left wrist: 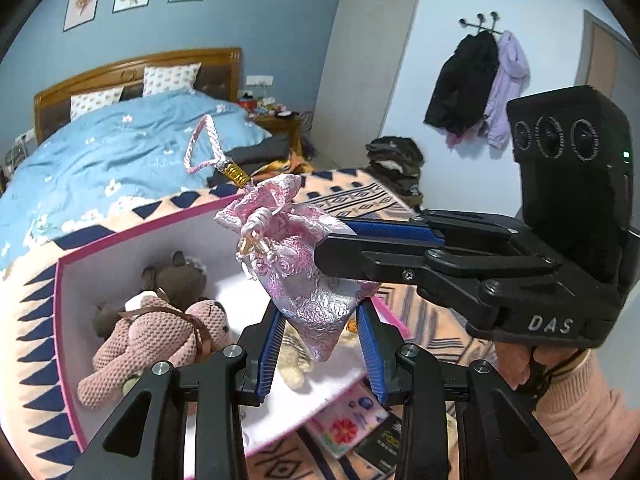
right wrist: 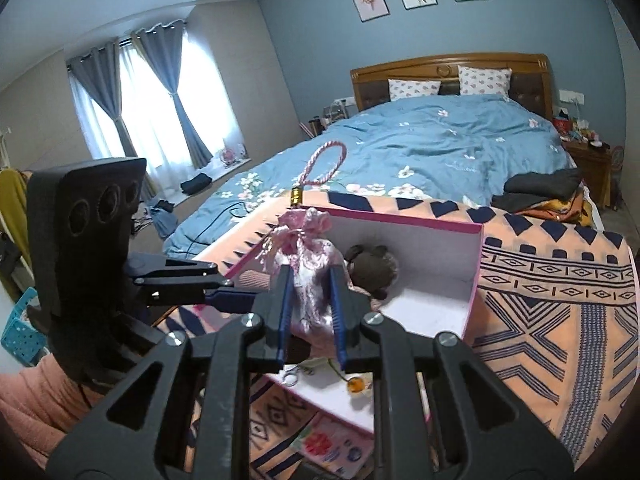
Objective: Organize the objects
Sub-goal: 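Carry the sachet into the pink box and open the right gripper, then move the right gripper back to the yellow tissue pack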
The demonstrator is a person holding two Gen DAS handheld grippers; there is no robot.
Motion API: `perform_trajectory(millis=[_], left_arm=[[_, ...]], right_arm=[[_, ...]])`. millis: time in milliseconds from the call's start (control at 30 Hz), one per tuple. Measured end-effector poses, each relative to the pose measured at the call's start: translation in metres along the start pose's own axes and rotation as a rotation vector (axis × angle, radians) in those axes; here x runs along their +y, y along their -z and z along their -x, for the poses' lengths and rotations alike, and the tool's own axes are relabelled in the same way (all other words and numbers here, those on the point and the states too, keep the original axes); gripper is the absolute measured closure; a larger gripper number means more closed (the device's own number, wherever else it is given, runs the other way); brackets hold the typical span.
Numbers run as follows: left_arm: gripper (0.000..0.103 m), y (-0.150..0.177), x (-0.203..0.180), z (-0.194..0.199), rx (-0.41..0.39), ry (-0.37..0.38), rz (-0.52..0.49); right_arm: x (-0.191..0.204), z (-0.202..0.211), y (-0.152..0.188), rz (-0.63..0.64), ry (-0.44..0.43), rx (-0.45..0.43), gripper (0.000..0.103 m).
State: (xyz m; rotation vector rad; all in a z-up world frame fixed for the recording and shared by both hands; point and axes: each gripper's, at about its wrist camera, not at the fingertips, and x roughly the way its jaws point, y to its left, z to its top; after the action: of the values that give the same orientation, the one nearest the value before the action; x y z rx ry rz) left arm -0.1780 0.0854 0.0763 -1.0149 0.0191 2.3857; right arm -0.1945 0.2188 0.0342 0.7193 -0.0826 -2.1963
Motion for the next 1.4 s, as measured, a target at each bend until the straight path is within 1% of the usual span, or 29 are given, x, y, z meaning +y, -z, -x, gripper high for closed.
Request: perform_trajectory(millis=[100, 267, 500, 633, 733, 767, 800, 833, 1000, 1067, 1200, 1300, 1400], left_arm=[[0.066, -0.004, 0.004, -0.020, 0.038, -0.021, 0.007], [0.066, -0.013, 0.013, -0.048, 0.083, -0.034, 0.033], [0.066, -0.021, 0.021, -0.083, 0.143, -0.074, 0.055], [0.061, -0.018, 0.025, -0.105, 0.211, -0.092, 0.068], [0.059, -0.016, 0.027, -0.113, 0.239, -0.094, 0.082], [0.058, -0.017, 0.028, -0.112, 0.232, -0.090, 0.088], [0.054, -0.017, 0.028, -0.111, 0.228, -0.090, 0.088], [0.052, -0.017, 0.028, -0.110, 0.225, -0.091, 0.086], [0.052, -0.011, 0.027, -0.103, 0.208, -0.099, 0.082], [0.052, -0.009, 0.026, -0.097, 0.190, -0.108, 0.080], [0.051, -0.007, 0.019, -0.075, 0.126, -0.103, 0.063], [0.045, -0.005, 0.012, -0.055, 0.071, -0.114, 0.039], [0.043, 0.000, 0.006, -0.035, 0.021, -0.113, 0.033]], right_arm=[[-0.015, -0.014, 0.002, -0.023, 0.010, 0.021, 0.083], [-0.039, -0.034, 0.004, -0.070, 0.033, 0.051, 0.083], [-0.060, -0.047, 0.002, -0.099, 0.063, 0.048, 0.083], [-0.066, -0.054, 0.004, -0.105, 0.093, 0.062, 0.083], [-0.069, -0.056, 0.006, -0.115, 0.104, 0.065, 0.083], [-0.070, -0.055, 0.007, -0.118, 0.117, 0.063, 0.083], [-0.071, -0.055, 0.007, -0.122, 0.117, 0.062, 0.083], [-0.072, -0.055, 0.008, -0.129, 0.114, 0.062, 0.083], [-0.072, -0.049, 0.015, -0.140, 0.105, 0.067, 0.083], [-0.070, -0.047, 0.017, -0.133, 0.103, 0.069, 0.083], [-0.064, -0.039, 0.022, -0.127, 0.090, 0.062, 0.083], [-0.061, -0.029, 0.025, -0.142, 0.068, 0.044, 0.080], [-0.056, -0.017, 0.027, -0.144, 0.057, 0.020, 0.073]])
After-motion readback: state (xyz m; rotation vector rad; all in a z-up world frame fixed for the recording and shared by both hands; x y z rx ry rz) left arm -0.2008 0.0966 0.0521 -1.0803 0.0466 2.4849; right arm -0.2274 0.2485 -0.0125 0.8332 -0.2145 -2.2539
